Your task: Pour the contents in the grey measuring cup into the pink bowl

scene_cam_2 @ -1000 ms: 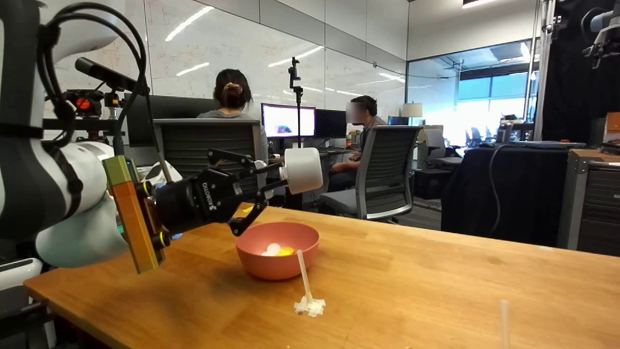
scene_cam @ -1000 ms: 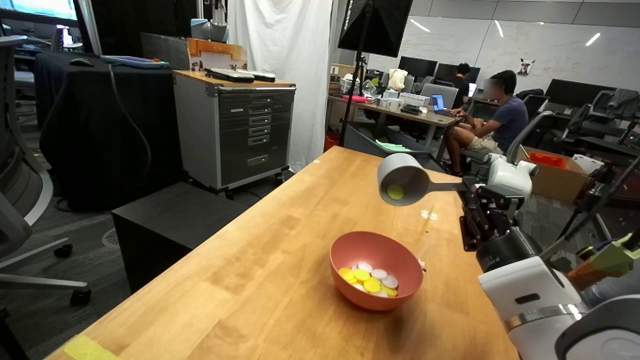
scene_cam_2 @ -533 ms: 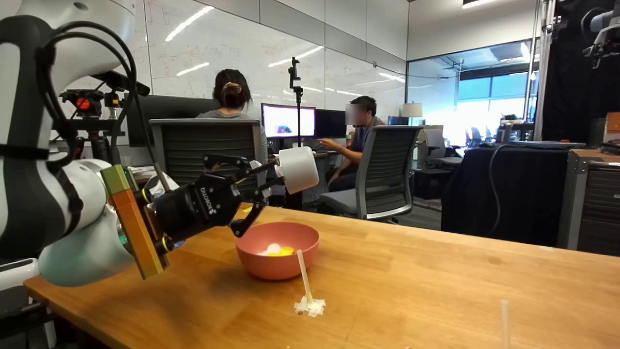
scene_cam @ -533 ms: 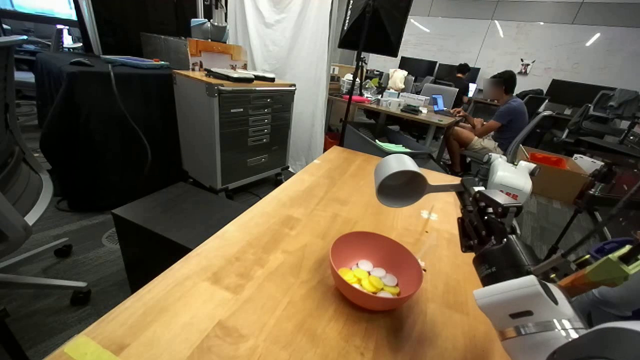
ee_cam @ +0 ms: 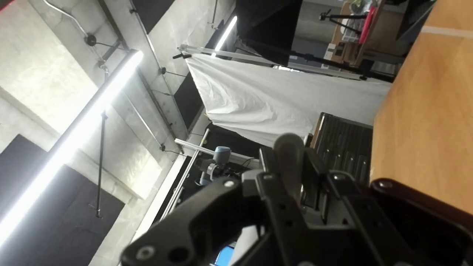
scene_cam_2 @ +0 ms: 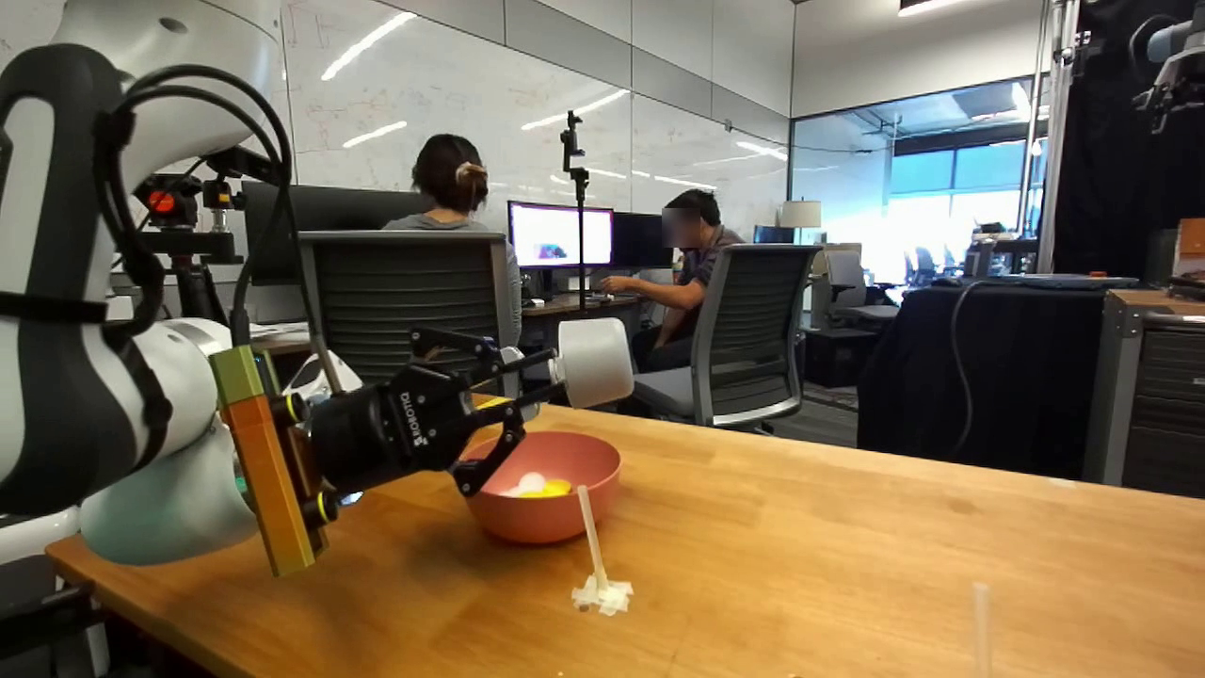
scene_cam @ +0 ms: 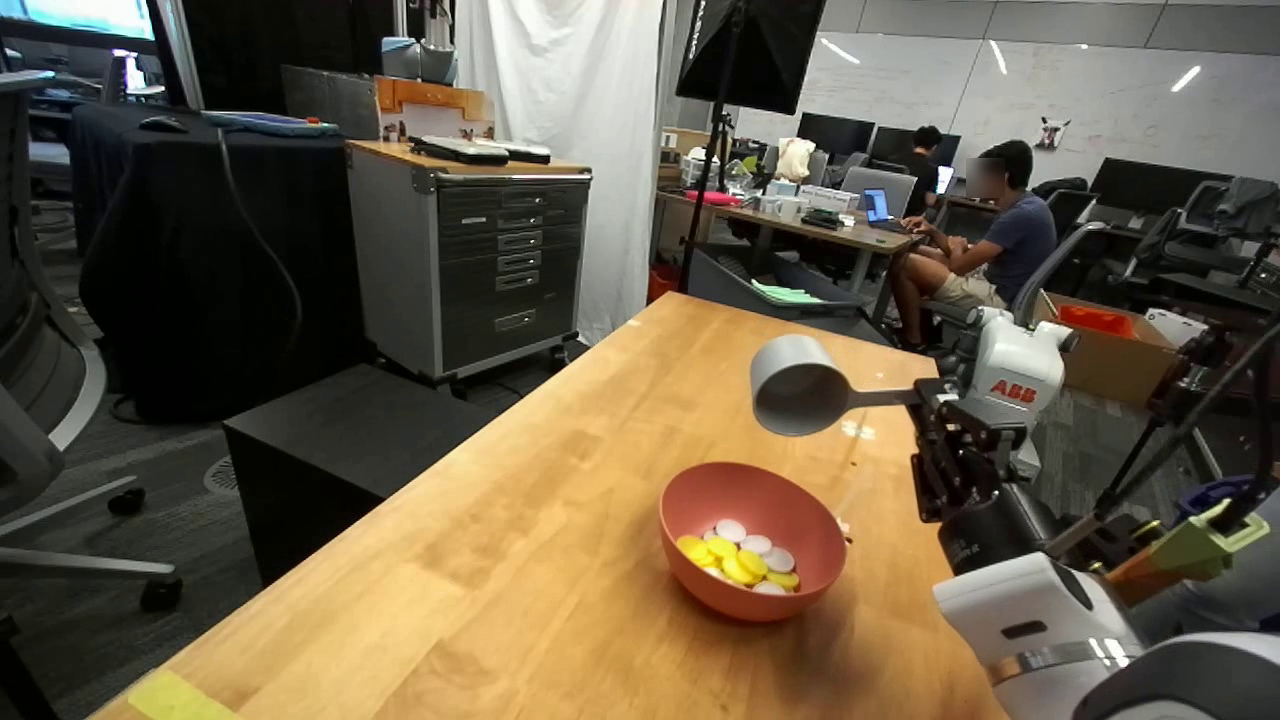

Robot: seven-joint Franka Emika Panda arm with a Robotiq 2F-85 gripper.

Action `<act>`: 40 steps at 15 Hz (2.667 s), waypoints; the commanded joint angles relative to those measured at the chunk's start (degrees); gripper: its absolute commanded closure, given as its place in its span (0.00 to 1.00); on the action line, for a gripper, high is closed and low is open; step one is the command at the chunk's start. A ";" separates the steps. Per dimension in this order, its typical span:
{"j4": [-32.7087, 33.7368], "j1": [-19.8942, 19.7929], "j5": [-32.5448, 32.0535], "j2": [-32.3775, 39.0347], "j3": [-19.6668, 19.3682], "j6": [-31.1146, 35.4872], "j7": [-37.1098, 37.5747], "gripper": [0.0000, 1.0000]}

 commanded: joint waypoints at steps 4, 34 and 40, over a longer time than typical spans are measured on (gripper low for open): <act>0.16 -7.11 1.87 -7.62 1.75 17.57 -3.92 0.94; 9.45 -20.54 73.19 -22.30 -16.71 91.71 -55.28 0.94; 9.32 -18.29 89.09 -20.91 -17.61 96.51 -63.89 0.94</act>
